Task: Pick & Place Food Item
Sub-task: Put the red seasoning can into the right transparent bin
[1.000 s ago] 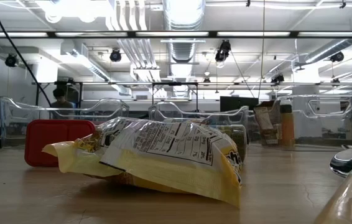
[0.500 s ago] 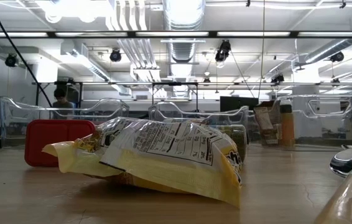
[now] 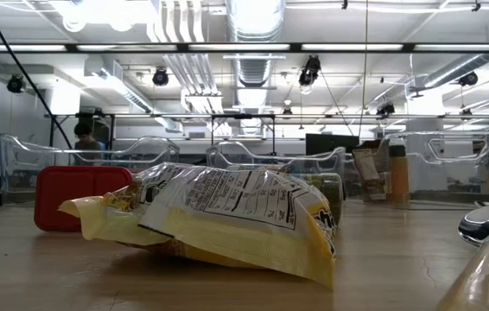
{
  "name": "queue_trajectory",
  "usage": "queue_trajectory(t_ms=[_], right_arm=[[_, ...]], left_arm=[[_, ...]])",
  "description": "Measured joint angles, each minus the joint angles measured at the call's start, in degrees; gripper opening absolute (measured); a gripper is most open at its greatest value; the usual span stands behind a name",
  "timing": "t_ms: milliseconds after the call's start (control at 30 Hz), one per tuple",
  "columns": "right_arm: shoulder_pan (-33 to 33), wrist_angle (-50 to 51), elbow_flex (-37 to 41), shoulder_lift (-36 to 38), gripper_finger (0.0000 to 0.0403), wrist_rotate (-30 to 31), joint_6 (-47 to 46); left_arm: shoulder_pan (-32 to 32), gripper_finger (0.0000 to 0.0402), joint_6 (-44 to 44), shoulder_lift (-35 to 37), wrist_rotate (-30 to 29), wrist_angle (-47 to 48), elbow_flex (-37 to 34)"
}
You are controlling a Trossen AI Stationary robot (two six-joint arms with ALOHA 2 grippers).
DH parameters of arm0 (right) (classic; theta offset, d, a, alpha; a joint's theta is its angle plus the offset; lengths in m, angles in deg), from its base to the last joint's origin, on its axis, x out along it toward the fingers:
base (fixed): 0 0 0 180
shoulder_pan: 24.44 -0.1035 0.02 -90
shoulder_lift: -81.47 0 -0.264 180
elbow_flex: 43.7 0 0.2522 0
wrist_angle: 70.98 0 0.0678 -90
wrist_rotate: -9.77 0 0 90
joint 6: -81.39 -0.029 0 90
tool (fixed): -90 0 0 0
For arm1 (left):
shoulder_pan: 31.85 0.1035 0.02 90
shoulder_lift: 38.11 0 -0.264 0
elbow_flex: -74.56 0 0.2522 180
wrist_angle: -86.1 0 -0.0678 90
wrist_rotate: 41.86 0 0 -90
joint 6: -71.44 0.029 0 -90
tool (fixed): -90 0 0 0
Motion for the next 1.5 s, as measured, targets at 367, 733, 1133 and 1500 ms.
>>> queue_trajectory(t_ms=[367,733,1133,1500], right_arm=[[-0.24,5.32,0.29,-0.02,0.0161,3.05,1.54],[-0.83,23.56,0.27,0.81,0.0161,13.70,-11.55],[0.71,45.71,12.79,11.87,0.0161,12.08,-34.79],[2.25,21.11,53.96,35.19,0.0161,9.18,-39.06]], left_arm=[[0.00,0.0377,-7.21,0.00,-0.63,1.38,-0.02],[3.40,0.0398,-9.83,3.27,-2.68,10.73,-0.02],[5.24,0.0399,-9.54,10.20,-2.33,17.50,-0.13],[5.38,0.0399,-9.39,11.43,-1.81,17.83,-0.13]])
